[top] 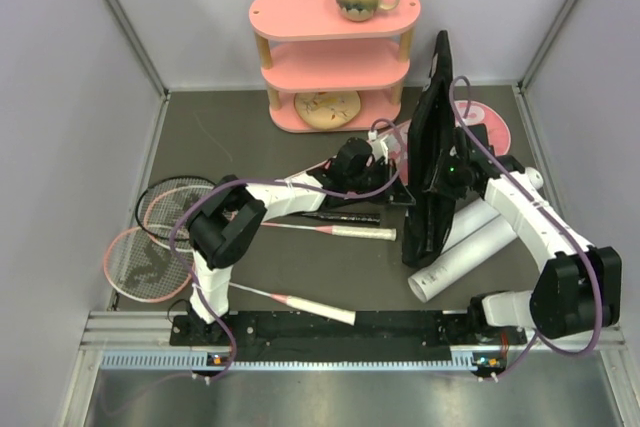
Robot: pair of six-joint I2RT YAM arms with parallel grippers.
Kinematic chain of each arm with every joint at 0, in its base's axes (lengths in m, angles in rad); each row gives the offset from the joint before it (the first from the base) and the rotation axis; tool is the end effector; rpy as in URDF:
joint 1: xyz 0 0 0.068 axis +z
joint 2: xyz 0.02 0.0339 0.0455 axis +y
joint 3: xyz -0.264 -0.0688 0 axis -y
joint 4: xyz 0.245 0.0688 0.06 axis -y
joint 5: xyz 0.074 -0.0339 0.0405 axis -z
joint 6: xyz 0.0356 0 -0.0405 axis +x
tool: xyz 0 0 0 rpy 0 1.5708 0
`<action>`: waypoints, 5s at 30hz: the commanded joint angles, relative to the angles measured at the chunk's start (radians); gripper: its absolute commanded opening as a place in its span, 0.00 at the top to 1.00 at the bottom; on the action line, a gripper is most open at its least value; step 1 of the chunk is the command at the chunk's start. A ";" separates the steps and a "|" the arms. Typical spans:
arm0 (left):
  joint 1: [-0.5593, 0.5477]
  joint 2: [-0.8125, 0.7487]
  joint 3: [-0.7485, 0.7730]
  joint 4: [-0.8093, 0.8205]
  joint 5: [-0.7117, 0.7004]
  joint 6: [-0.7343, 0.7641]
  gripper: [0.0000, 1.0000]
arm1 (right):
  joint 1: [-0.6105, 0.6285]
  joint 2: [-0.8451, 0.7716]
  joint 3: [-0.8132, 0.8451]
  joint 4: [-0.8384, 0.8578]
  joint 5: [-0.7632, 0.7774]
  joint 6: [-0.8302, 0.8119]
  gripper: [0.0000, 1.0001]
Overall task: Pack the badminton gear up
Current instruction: Place the racket in the racket bag, then adjust the racket bag at the center of the board.
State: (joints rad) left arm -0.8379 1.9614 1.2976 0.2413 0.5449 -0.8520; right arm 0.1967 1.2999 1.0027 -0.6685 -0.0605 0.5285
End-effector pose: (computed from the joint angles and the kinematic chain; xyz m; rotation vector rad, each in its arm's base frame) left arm 0.2845 -0.3436 0.2111 0.3973 2.2902 -1.5308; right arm 0.2580 0.0536 0.2634 0.4010 2.5423 0.3578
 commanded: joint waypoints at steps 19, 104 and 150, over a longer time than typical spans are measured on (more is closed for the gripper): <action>0.006 -0.006 -0.089 0.326 0.247 -0.208 1.00 | -0.235 0.031 0.340 -0.074 -0.131 -0.232 0.27; -0.214 0.122 0.563 -0.660 -0.347 0.559 0.52 | -0.295 0.006 0.220 0.046 -0.317 0.061 1.00; 0.655 -0.793 -0.460 -0.836 -0.501 -0.223 0.05 | -0.020 0.200 0.350 -0.045 0.030 -0.223 1.00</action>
State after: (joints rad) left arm -0.2897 1.0756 0.8268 -0.3988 0.1345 -1.0122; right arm 0.1677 1.5154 1.3243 -0.7689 0.0017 0.3218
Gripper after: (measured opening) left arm 0.981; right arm 0.007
